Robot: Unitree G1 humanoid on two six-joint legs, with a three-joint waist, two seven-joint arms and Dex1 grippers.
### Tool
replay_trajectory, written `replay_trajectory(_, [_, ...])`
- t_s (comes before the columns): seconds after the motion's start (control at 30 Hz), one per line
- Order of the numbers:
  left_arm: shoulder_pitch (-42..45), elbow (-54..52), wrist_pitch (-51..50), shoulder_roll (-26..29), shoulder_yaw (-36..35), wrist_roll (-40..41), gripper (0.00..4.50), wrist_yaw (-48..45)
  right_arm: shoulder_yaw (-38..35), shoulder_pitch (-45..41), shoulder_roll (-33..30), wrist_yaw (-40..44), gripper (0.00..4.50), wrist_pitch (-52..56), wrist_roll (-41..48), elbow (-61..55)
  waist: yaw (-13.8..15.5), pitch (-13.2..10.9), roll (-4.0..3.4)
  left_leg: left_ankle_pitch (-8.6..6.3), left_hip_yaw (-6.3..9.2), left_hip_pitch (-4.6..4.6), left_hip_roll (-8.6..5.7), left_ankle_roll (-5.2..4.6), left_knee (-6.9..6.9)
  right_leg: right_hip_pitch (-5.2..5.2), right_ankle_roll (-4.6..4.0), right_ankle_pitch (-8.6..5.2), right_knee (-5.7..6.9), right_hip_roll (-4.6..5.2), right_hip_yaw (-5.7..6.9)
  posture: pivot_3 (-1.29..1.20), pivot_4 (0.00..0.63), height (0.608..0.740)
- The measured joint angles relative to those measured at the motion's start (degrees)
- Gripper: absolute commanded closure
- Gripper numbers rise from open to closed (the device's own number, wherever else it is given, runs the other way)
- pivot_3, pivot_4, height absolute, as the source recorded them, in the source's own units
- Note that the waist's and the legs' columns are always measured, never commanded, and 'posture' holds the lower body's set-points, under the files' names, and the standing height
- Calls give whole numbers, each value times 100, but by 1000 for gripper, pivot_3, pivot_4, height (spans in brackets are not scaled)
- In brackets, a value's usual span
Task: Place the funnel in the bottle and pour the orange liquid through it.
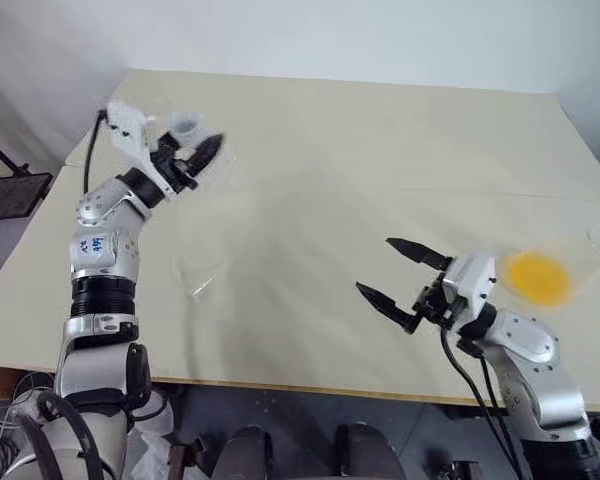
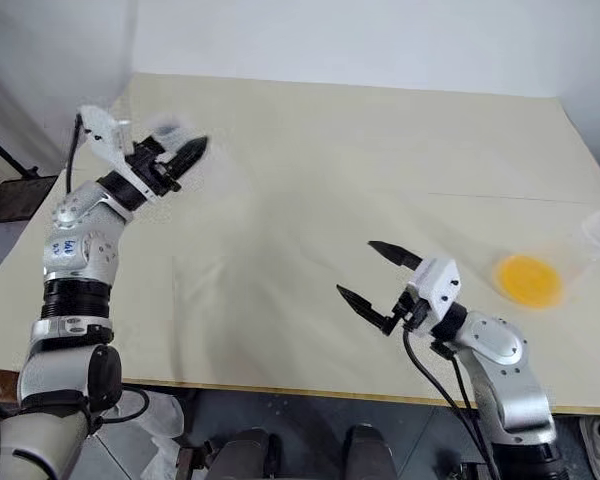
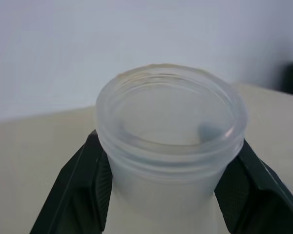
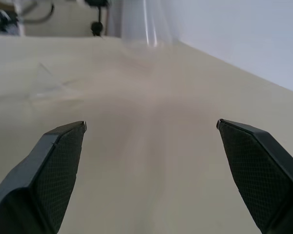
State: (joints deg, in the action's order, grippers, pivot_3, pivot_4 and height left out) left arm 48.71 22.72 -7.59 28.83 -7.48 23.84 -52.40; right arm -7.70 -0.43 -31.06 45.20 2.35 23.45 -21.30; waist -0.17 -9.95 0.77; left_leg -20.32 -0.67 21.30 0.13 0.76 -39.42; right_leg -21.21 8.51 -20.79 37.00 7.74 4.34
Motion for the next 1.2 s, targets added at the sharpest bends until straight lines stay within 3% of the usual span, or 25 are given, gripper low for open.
replay_trajectory(0.1, [23, -140, -233, -211, 554, 41, 2092, -806, -416, 519, -272, 67, 0, -5, 5, -154, 29, -4, -7, 2, 5, -6, 1, -3, -4, 21, 0, 0, -12, -2, 6, 0, 150, 740])
replay_trajectory(0.2, [294, 111, -46, -789, 1373, -310, 2092, -1390, -1022, 1268, -414, 81, 0, 12, 74, -417, 141, -5, -7, -2, 5, -3, -6, -10, -11, 36, 3, 2, -33, 1, 9, 0, 150, 740])
replay_trajectory(0.4, [881, 1449, 1018, -1556, 2051, -1267, 2092, -1407, -1668, 2190, -338, -101, 0, 54, 189, -1131, 125, -5, -8, -3, -8, -12, 2, -13, -1, 41, 4, 2, -53, -7, 8, 0, 150, 740])
replay_trajectory(0.67, [1266, 2266, 1582, -2042, 2021, -1632, 2092, -1201, -1755, 2669, -46, -415, 0, 142, 188, -1652, 160, -5, -8, -2, -3, -10, -2, -15, -3, 44, 5, 2, -56, -3, 9, 0, 150, 740])
replay_trajectory(1.2, [1614, 3295, 1726, -2549, 1690, -1768, 2092, -978, -1534, 2380, -26, -722, 0, 304, 179, -1751, 161, -5, -8, -2, 0, -10, -5, -18, -3, 48, 6, 3, -59, -2, 12, 0, 150, 740])
